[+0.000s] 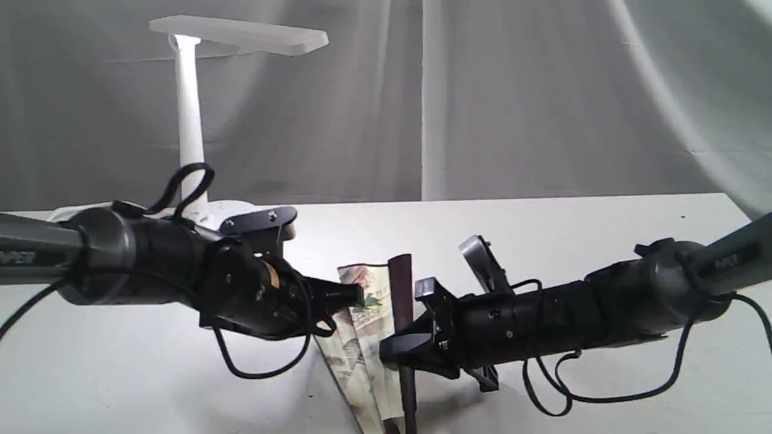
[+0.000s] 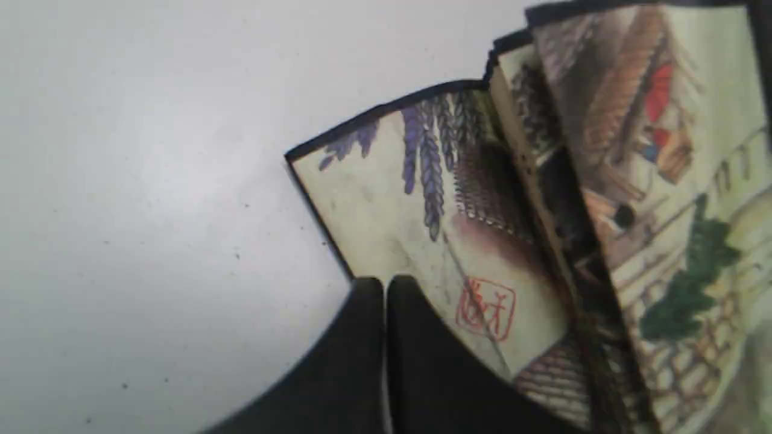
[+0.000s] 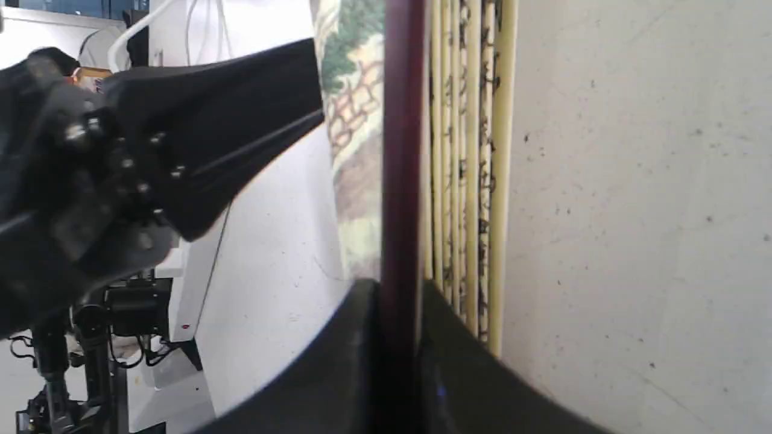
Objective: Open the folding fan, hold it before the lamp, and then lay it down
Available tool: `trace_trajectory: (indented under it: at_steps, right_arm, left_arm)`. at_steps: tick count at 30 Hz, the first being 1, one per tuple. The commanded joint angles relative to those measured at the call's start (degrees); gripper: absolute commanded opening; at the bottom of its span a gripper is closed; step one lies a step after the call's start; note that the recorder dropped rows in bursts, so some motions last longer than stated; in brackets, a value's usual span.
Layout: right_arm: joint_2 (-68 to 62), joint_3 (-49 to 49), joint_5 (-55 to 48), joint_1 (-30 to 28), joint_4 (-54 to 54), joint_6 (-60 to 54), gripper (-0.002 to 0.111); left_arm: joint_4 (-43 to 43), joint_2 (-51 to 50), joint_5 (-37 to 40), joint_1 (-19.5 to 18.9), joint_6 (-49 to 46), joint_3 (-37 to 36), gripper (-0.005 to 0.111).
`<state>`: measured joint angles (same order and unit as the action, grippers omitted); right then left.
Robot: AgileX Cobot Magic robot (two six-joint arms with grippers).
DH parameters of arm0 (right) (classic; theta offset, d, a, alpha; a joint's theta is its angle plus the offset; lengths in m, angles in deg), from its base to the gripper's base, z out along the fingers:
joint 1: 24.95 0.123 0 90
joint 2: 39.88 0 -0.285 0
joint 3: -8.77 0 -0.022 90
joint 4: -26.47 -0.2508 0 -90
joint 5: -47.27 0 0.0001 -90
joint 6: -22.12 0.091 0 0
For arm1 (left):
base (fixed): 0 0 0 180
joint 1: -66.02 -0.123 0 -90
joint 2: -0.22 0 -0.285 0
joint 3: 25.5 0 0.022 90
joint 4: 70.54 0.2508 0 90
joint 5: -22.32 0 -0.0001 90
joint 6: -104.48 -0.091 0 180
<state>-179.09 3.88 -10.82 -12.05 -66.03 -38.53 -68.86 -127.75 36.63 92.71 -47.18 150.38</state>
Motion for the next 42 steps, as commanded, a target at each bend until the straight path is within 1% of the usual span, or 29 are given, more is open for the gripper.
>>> trace_trajectory:
  at_steps: [1,4,6,7,10,11,12,13,15,18,20,23,24,27,30,33,35,38,42]
  right_arm:
    - [0.2,-0.2,-3.4,-1.3,-2.1,-0.6,0.0]
    - [0.2,-0.2,-6.0,-1.8,-3.2,-0.6,0.0]
    - [0.2,-0.2,-8.0,-2.3,-4.2,-0.6,0.0]
    - [0.2,-0.2,-9.0,-2.4,-4.3,-0.6,0.0]
    - [0.2,-0.2,-11.5,-3.3,-5.1,-0.5,0.0]
    - [0.2,-0.2,-11.9,-3.6,-5.1,-0.5,0.0]
    - [0.2,-0.2,-11.9,-3.7,-5.1,-0.5,0.0]
    - [0.2,-0.2,-11.9,-3.8,-5.1,-0.5,0.0]
    - [0.2,-0.2,-11.9,-3.9,-5.1,-0.5,0.0]
    - [0.2,-0.2,-11.9,-4.3,-5.2,-0.5,0.0]
    - [0.2,-0.2,-11.9,-4.3,-5.2,-0.5,0.0]
    - [0.2,-0.2,-11.9,-4.3,-5.7,-0.5,0.0]
    - [0.2,-0.2,-11.9,-4.3,-5.8,-0.5,0.0]
    - [0.2,-0.2,-11.9,-4.3,-6.0,-0.6,0.0]
    - [0.2,-0.2,-11.9,-4.3,-6.0,-0.6,0.0]
    - [0.2,-0.2,-11.9,-4.3,-6.2,-0.6,0.0]
    - [0.2,-0.2,-11.9,-4.3,-6.5,-0.6,0.0]
    - [0.2,-0.2,-11.9,-4.3,-6.5,-0.6,0.0]
    - [0.2,-0.2,-11.9,-4.3,-6.5,-0.6,0.0]
  left_arm:
    - [-0.3,4.2,3.7,0.2,0.0,-0.1,0.0]
    - [-0.3,6.8,7.3,0.2,0.0,-0.1,0.0]
    - [-1.7,8.4,9.1,0.2,-2.3,-0.6,0.0]
    - [-3.4,8.9,9.6,0.2,-3.9,-1.0,0.0]
    - [-12.6,11.0,10.6,-0.7,-14.5,-2.6,0.0]
    - [-16.9,11.6,11.1,-1.2,-18.9,-3.3,0.0]
    - [-23.1,12.3,11.4,-1.9,-23.9,-4.1,0.0]
    - [-26.4,12.7,11.7,-2.3,-28.3,-4.7,0.0]
    - [-39.3,13.8,13.0,-4.1,-41.5,-6.6,0.0]
    - [-54.2,14.6,15.3,-6.9,-56.0,-9.8,0.0]
    - [-62.4,14.7,17.1,-9.0,-63.9,-11.6,0.0]
    - [-74.2,14.7,22.6,-12.4,-75.3,-14.6,0.0]
    - [-79.7,14.7,25.2,-13.9,-80.4,-16.0,0.0]
    - [-90.2,14.7,34.0,-17.7,-90.8,-19.2,0.0]
    - [-95.8,14.7,39.3,-21.4,-95.2,-21.3,0.0]
    - [-98.0,14.7,40.8,-23.7,-96.5,-22.4,0.0]
    - [-98.9,14.2,41.3,-24.5,-96.5,-22.8,0.0]
    - [-101.6,12.4,42.5,-24.5,-96.5,-22.8,0.0]
    - [-101.6,6.9,47.9,-24.5,-95.8,-22.0,0.0]
